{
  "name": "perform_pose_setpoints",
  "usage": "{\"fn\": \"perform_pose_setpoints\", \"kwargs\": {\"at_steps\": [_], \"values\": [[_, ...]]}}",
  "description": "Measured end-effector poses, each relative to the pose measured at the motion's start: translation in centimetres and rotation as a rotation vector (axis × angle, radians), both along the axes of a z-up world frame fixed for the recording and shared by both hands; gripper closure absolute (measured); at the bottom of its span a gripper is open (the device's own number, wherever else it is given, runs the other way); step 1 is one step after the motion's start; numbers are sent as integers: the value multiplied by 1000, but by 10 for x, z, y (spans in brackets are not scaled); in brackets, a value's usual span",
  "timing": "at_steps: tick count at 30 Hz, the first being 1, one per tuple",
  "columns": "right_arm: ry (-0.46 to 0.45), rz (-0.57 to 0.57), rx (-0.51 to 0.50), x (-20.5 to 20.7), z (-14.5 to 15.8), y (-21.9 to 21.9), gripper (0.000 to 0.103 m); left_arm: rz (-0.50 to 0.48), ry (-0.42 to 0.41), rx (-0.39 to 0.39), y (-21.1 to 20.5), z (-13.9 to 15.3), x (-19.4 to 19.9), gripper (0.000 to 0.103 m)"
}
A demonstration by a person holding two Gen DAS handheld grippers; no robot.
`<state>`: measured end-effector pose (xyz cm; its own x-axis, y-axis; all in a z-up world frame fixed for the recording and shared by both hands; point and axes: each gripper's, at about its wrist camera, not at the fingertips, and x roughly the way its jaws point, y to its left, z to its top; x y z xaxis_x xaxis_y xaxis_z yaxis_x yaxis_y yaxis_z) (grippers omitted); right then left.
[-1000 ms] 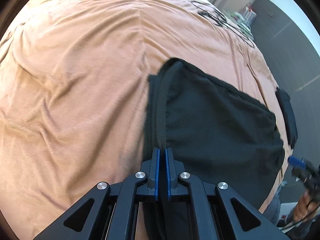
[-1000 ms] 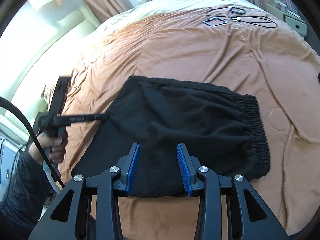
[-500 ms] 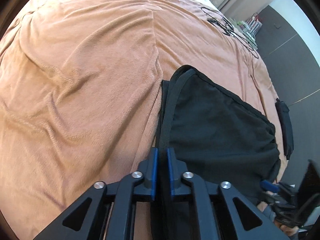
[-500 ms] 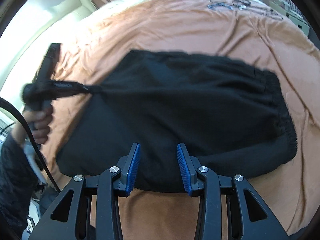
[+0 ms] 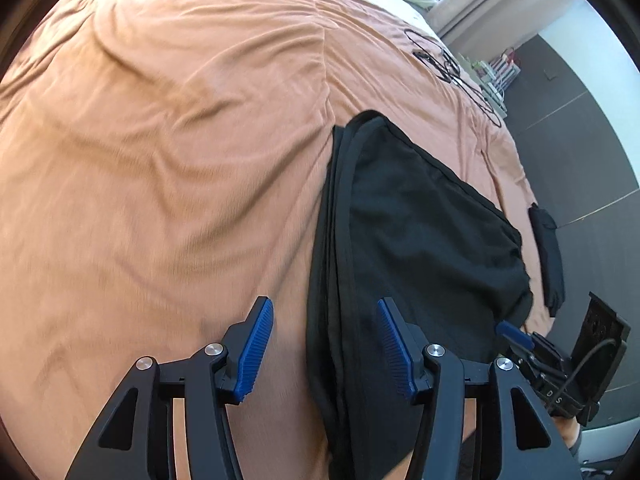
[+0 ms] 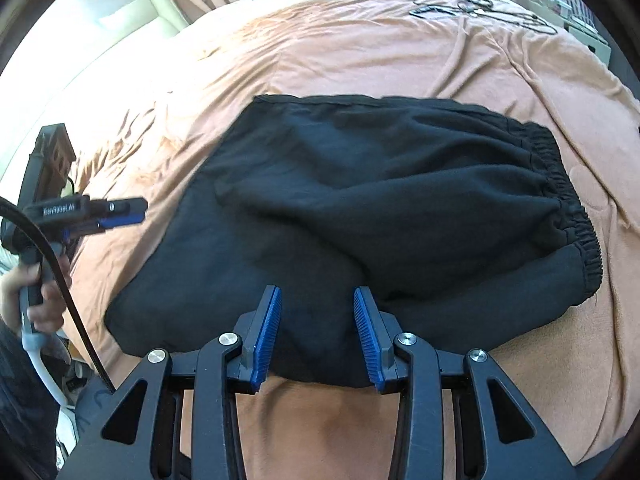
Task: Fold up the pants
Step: 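Grasp the folded edge with the left tool while the right tool grips the shorts' middle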
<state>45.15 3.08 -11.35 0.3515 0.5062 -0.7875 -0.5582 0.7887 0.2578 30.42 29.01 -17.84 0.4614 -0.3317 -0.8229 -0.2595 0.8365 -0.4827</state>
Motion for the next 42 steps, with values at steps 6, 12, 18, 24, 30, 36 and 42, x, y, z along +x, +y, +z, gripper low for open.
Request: {"fn": "perform_pose_setpoints", "kwargs": {"at_steps": [6, 12, 18, 24, 30, 36, 42], "values": [[-11, 38, 19, -10, 2, 4, 67, 20, -3, -75, -12, -4, -28, 46], [-1, 76, 33, -16, -5, 17, 67, 50, 11, -159, -21, -18, -48, 46], [41, 72, -5, -5, -32, 19, 67, 65, 23, -252, -32, -30, -60, 46], [41, 83, -4, -4, -34, 15, 67, 74, 57, -289, -41, -40, -63, 40], [40, 85, -6, -5, -33, 17, 68, 94, 83, -358, -38, -43, -74, 36], [44, 81, -3, -6, -32, 18, 67, 71, 122, -393, -46, -45, -85, 36], [46, 75, 1, -7, -31, 14, 67, 110, 110, -421, -40, -54, -79, 35]]}}
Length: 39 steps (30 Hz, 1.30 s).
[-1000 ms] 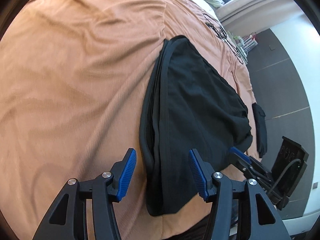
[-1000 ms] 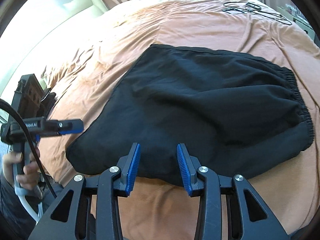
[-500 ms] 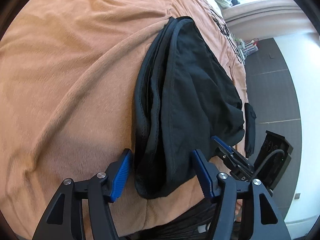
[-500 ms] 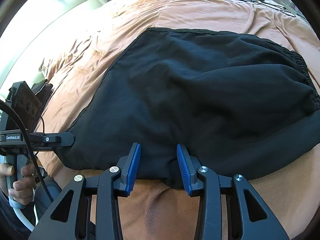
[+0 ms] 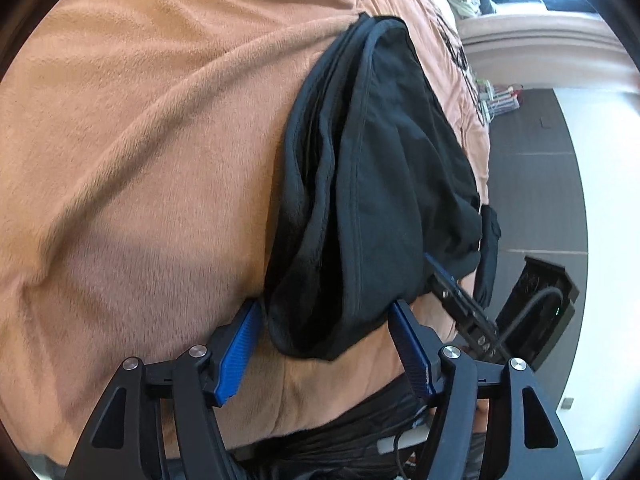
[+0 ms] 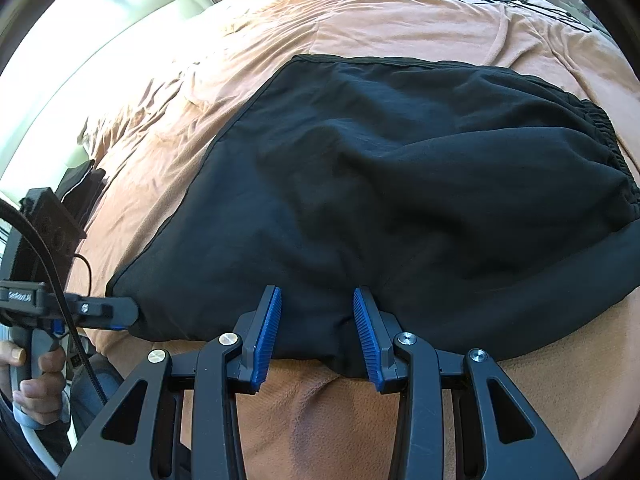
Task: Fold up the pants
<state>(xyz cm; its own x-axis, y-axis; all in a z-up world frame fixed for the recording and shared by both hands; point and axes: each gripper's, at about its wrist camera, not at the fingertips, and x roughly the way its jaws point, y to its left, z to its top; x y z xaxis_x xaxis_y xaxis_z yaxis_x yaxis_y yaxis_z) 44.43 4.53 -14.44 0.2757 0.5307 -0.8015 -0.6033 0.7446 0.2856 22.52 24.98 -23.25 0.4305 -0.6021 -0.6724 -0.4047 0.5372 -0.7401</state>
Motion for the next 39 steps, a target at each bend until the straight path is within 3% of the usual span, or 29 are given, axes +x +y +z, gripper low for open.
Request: {"fn": "perform_pose_setpoints", "kwargs": {"at_steps": [7, 14, 15, 18, 19, 27, 34, 39], "values": [[10, -1, 13, 2, -1, -3, 68, 52, -72, -58, 15, -7, 11, 35], [8, -12, 10, 1, 0, -1, 67, 22, -77, -17, 8, 0, 9, 37], [9, -12, 10, 1, 0, -2, 67, 20, -75, -13, 6, 0, 8, 44], [14, -8, 8, 0, 4, -3, 67, 23, -37, 38, 5, -4, 2, 83], [14, -8, 11, 0, 7, -3, 67, 29, -36, 27, 7, -6, -1, 91], [-11, -59, 26, 25, 29, -6, 68, 76, -25, 19, 10, -4, -6, 90], [38, -103, -1, 61, 20, 1, 76, 139, -27, -20, 15, -8, -4, 74], [56, -116, -3, 84, 21, 12, 78, 163, -18, -4, 11, -6, 2, 73]]}}
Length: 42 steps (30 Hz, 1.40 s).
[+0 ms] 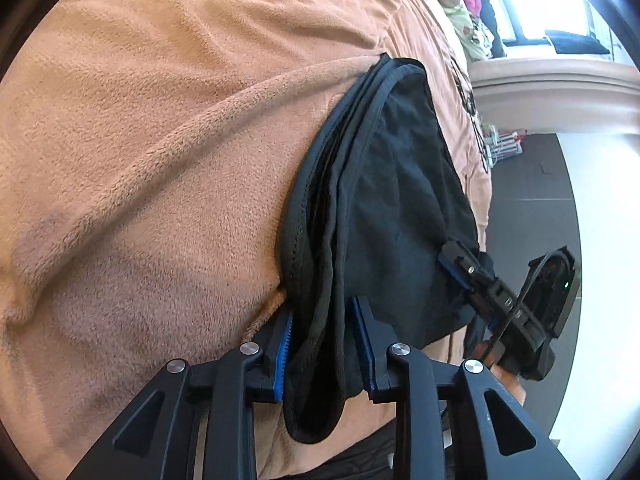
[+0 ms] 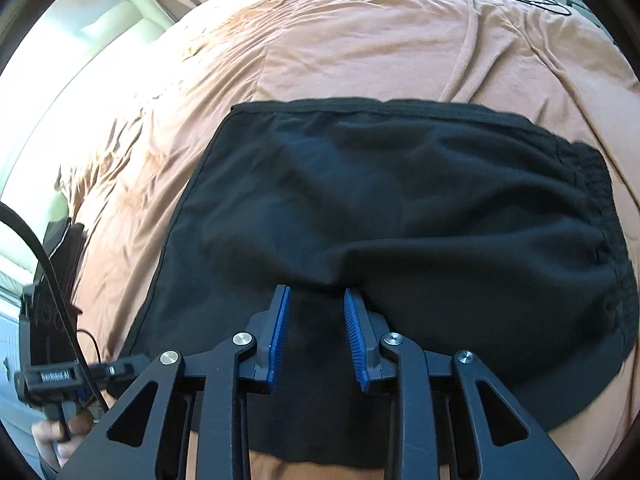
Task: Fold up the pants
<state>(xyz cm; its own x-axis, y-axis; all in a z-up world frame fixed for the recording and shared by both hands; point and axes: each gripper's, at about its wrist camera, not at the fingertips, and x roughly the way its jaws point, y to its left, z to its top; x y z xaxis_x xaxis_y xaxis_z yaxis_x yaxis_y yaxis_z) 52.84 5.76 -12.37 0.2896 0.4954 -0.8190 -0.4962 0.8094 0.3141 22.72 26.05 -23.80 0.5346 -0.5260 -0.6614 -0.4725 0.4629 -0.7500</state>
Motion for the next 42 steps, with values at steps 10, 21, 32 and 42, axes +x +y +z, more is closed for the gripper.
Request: {"fn": "perform_pose_setpoints", "kwargs": {"at_steps": [10, 21, 32, 42], "values": [[12, -21, -43, 52, -8, 29, 78, 16, 21, -1, 3, -2, -4, 88], [-13, -56, -71, 89, -15, 51, 84, 53, 11, -4, 3, -1, 0, 88], [-69, -18, -7, 34, 14, 29, 84, 41, -15, 9, 0, 0, 2, 88], [-57, 34, 24, -16, 23, 6, 84, 42, -54, 18, -4, 11, 3, 92]]}}
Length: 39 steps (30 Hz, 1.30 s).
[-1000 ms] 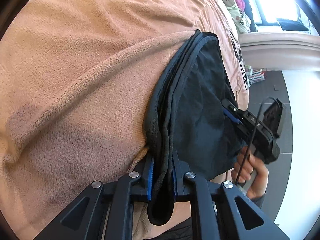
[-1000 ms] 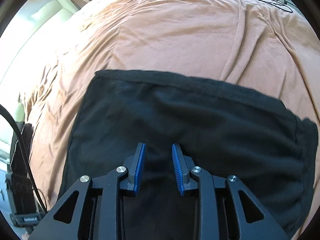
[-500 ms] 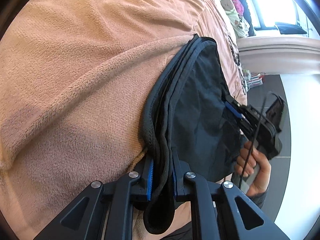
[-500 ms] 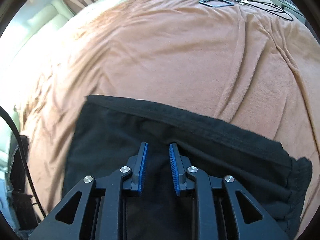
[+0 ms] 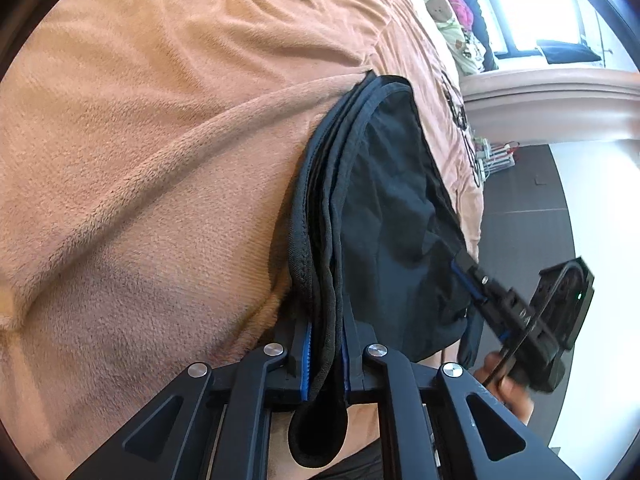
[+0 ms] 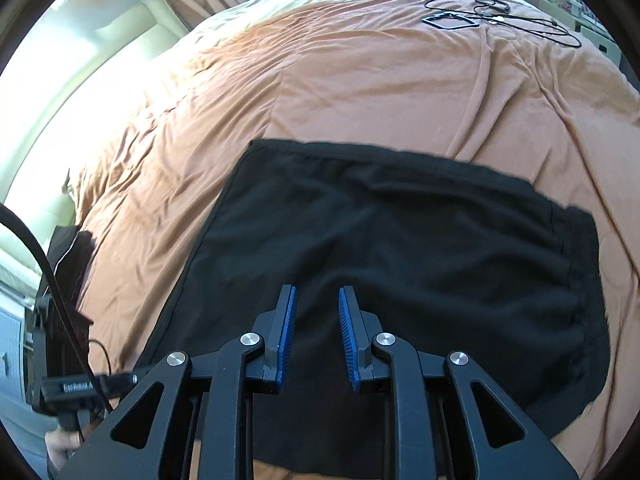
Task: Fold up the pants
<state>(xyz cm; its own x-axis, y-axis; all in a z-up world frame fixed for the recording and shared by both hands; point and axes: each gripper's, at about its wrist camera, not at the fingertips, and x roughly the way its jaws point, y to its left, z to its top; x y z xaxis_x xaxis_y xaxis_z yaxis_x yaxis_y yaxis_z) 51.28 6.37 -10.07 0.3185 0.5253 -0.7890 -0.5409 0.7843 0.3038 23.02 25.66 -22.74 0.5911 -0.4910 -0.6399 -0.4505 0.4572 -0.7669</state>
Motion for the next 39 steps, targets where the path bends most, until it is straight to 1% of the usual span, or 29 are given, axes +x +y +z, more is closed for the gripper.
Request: {"fn": "perform_pose_setpoints", "kwargs": {"at_steps": [4, 7, 9, 11, 13, 14, 15, 18, 27, 31, 35, 39], "values": [[7, 13, 17, -16, 0, -8, 84, 2, -21, 10, -1, 8, -1, 93], [-10, 21, 20, -30, -1, -10, 84, 7, -36, 17, -2, 14, -2, 95], [-7, 41, 28, -40, -8, -11, 84, 3, -51, 23, -2, 18, -3, 95], [27, 43, 18, -43, -21, -12, 84, -11, -78, 32, -4, 26, -3, 95], [86, 29, 3, -40, -37, -15, 84, -17, -103, 33, -6, 35, -1, 96], [107, 23, 15, -40, -42, -20, 84, -22, -113, 31, -8, 39, 2, 96], [107, 20, 29, -40, -42, -23, 84, -31, -129, 34, -11, 44, 5, 96], [123, 3, 64, -39, -35, -38, 84, -54, -157, 40, -17, 56, 13, 96], [94, -79, 148, -34, -7, -95, 84, -132, -235, 46, -37, 87, 41, 96], [135, -109, 243, -27, 1, -125, 84, -180, -254, 59, -52, 99, 59, 96], [119, -149, 265, -23, 7, -157, 83, -228, -278, 62, -71, 111, 79, 96], [94, -191, 281, -33, 7, -183, 83, -297, -291, 78, -97, 121, 102, 96]]}}
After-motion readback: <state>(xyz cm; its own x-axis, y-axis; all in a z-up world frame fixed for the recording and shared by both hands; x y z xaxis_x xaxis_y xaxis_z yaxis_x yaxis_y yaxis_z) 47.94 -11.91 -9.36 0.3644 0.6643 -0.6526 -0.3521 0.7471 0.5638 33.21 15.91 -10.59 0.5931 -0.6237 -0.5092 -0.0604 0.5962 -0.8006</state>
